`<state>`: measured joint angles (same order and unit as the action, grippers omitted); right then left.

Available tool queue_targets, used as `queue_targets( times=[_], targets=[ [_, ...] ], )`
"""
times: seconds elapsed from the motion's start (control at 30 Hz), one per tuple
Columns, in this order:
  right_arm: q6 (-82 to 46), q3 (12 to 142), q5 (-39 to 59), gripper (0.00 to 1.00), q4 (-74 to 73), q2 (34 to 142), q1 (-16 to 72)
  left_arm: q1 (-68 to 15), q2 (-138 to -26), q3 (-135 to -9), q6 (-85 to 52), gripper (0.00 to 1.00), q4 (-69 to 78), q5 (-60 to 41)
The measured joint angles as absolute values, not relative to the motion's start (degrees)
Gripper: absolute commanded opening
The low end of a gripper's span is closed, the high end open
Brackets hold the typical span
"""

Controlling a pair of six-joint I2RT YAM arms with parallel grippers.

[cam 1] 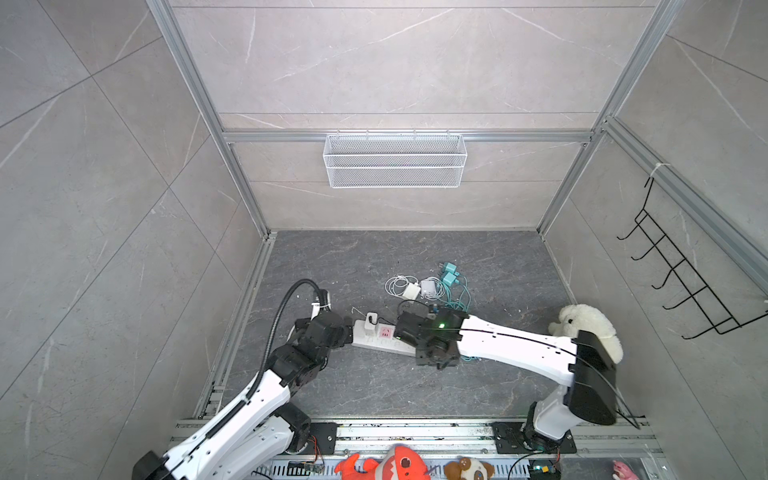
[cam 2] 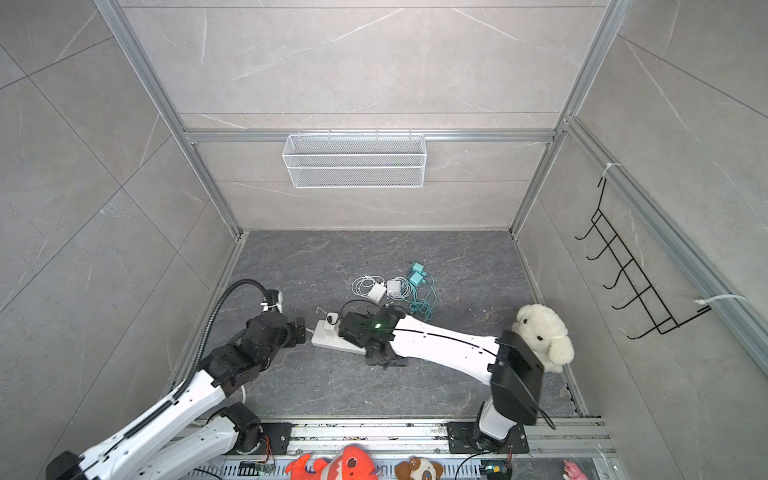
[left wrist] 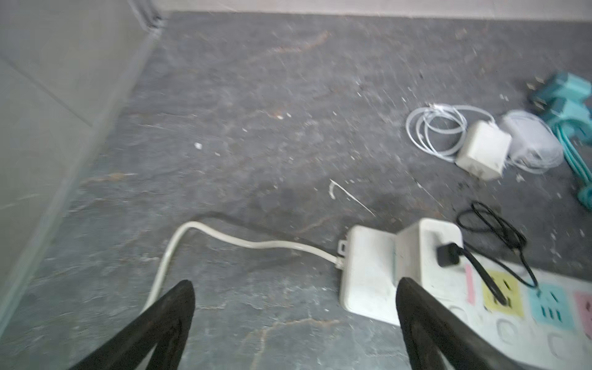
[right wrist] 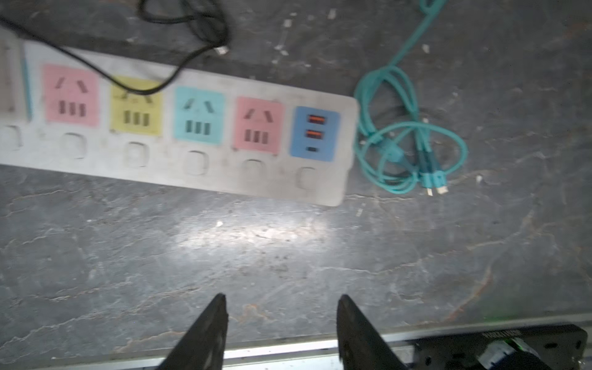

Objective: Insert the plug
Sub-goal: 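Open the right gripper and lift it off the plugged charger, then move both grippers over the pile of white and teal chargers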

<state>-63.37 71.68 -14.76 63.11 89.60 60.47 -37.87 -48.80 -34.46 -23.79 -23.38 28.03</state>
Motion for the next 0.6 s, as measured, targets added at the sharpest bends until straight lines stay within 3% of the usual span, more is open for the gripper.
queue_targets(
  times=[0.27, 0.43, 0.6],
  targets=[
    [-55.51, 60.07, -15.66, 0.61, 60.97, 74.35, 38.06, -48.42, -63.92, -42.48, -17.34, 0.99, -16.21, 17.61],
    [-48.1, 59.99, -14.98, 0.6, 53.56, 75.77, 26.04, -51.05, -80.93, -54.48, -10.59, 0.99, -10.22, 10.2],
    [-42.94, 62.89, -14.79, 0.59, 43.33, 84.97, 17.63, -52.36, -95.11, -66.7, -5.02, 1.0, -8.86, 5.8]
  ],
)
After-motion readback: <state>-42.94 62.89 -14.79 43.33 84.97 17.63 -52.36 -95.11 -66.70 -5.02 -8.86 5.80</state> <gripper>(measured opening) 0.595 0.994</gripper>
